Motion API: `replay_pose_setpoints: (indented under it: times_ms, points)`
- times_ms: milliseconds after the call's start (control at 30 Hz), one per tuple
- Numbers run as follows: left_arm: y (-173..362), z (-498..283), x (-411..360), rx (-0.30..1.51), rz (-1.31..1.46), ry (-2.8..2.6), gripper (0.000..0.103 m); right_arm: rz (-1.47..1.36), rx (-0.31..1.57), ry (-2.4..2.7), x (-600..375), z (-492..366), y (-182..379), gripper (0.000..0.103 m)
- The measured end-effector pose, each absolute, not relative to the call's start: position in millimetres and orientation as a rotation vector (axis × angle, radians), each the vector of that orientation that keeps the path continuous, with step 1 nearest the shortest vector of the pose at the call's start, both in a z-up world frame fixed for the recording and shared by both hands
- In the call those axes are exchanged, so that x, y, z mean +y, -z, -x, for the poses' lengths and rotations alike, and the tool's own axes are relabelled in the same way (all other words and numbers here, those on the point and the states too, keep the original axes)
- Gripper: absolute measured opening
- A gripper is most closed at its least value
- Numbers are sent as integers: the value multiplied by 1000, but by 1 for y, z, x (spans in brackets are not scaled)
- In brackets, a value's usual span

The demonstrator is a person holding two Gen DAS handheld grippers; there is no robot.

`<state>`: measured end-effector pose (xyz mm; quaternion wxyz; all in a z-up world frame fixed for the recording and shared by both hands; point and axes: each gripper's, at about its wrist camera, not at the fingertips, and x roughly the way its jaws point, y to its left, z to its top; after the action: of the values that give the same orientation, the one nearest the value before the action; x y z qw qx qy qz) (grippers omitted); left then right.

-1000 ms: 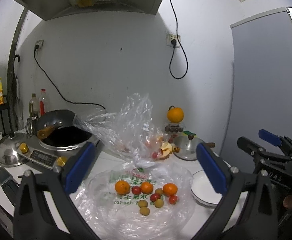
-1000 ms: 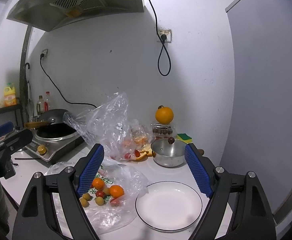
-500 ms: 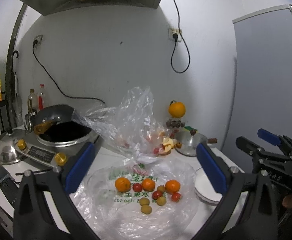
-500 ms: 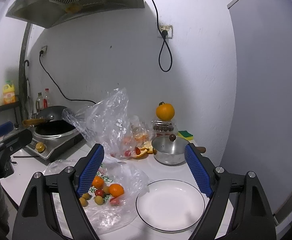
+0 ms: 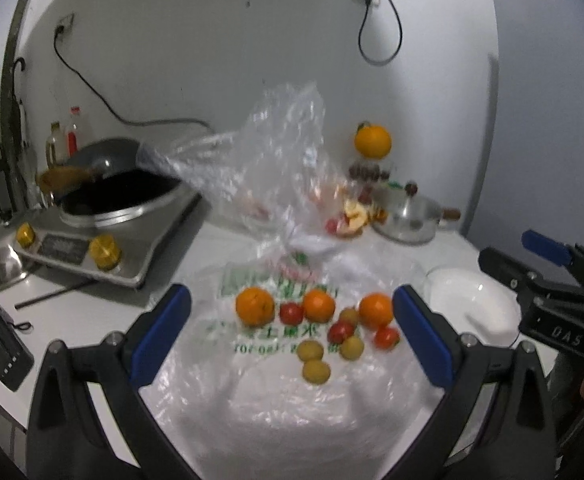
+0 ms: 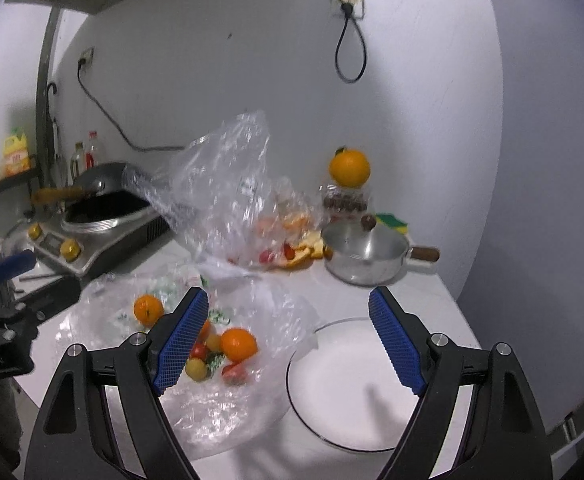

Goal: Organize fruits
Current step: 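Move both grippers down toward the fruits on the plastic bag, then grasp a small yellow fruit with the left gripper while the right grasps another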

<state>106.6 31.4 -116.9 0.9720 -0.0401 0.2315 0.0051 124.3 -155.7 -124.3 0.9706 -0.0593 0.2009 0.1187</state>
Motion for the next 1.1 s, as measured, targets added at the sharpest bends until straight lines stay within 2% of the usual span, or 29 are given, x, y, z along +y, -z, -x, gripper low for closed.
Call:
replay_pose_setpoints:
  times_ms: [167,233,300,433,567,733,800,967,1100]
  points:
    - [146,-121,27,548,58,13,101,150,451,-258,-150,-132,143,85]
    - [155,-128,24,576,47,21,101,155,470,-269,-149,-136,149,79]
    - [166,-137,21,615,38,26,92,160,494,-277,-148,-142,155,71]
    - [185,-151,17,690,31,35,83,163,510,-281,-148,-149,161,65]
    - [204,-165,11,780,24,65,64,165,533,-287,-148,-155,168,51]
    - [219,-175,8,854,29,90,46,171,551,-314,-146,-158,175,45]
    - [221,-174,10,859,35,102,38,179,562,-335,-143,-159,177,38]
    - [221,-169,16,859,70,122,28,196,577,-395,-127,-159,181,35]
    - [215,-164,25,830,84,127,28,201,605,-444,-111,-162,186,30]
